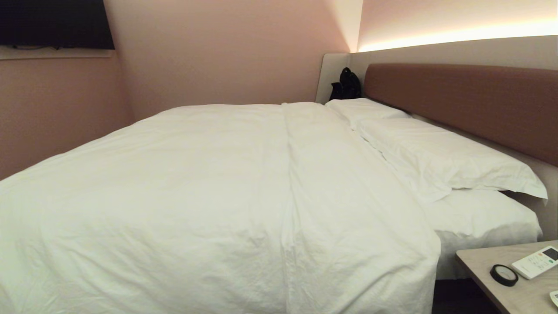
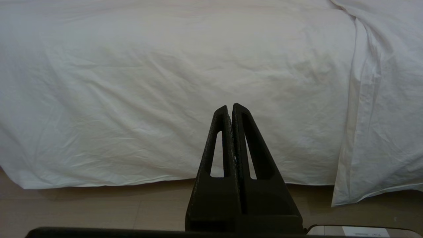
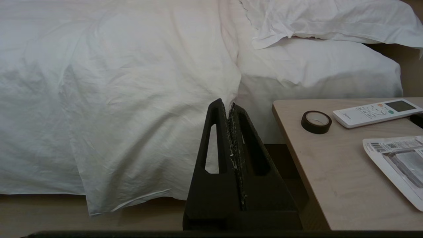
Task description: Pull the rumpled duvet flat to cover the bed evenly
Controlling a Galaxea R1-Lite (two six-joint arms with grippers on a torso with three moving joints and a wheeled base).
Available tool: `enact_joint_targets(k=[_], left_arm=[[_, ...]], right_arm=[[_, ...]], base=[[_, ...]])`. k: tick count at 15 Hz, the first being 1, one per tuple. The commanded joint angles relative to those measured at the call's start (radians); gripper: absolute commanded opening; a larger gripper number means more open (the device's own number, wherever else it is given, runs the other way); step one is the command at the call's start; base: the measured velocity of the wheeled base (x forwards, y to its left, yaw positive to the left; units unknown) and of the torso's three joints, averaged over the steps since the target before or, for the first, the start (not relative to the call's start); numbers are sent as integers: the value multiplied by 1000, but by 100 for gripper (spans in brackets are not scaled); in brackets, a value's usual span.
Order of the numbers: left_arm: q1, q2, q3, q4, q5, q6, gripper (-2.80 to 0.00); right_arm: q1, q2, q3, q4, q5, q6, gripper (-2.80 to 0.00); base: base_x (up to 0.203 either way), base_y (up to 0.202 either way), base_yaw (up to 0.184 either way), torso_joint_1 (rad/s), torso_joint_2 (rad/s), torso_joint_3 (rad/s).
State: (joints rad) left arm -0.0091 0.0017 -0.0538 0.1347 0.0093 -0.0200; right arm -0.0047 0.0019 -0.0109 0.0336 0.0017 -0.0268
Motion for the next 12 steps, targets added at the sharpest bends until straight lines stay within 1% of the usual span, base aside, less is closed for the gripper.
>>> enact_joint_targets(k=[1,12], left_arm=[[0,0,0,0,0,-2,-280],[0,0,-1,0,-2,-3,-280]], right_arm=[[0,0,0,0,0,-1,-280],[0,0,0,0,0,-1,-280]], base=[[0,0,0,0,0,0],[0,0,0,0,0,0]])
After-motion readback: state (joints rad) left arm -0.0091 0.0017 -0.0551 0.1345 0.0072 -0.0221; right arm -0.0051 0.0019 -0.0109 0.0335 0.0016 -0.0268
